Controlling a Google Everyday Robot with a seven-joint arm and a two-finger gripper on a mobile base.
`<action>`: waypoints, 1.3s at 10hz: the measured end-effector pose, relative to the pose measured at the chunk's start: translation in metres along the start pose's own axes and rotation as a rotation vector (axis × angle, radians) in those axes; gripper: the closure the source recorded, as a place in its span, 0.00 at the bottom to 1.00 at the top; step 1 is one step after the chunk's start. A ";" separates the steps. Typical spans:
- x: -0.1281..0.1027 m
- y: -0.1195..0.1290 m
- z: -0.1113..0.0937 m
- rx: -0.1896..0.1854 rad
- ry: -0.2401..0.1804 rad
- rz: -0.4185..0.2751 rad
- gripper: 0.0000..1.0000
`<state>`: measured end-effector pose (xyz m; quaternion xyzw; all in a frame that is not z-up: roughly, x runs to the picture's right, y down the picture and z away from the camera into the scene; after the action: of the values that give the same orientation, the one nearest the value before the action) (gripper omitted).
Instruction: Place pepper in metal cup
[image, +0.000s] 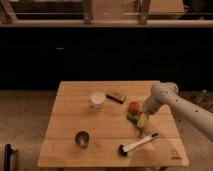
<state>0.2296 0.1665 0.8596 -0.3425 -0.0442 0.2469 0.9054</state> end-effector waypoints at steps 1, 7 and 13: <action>0.000 0.005 0.000 -0.010 0.000 -0.001 0.20; 0.004 0.037 0.018 0.034 0.009 -0.006 0.20; -0.007 0.026 0.031 0.130 -0.008 0.045 0.55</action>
<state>0.2049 0.1988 0.8672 -0.2829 -0.0242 0.2708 0.9198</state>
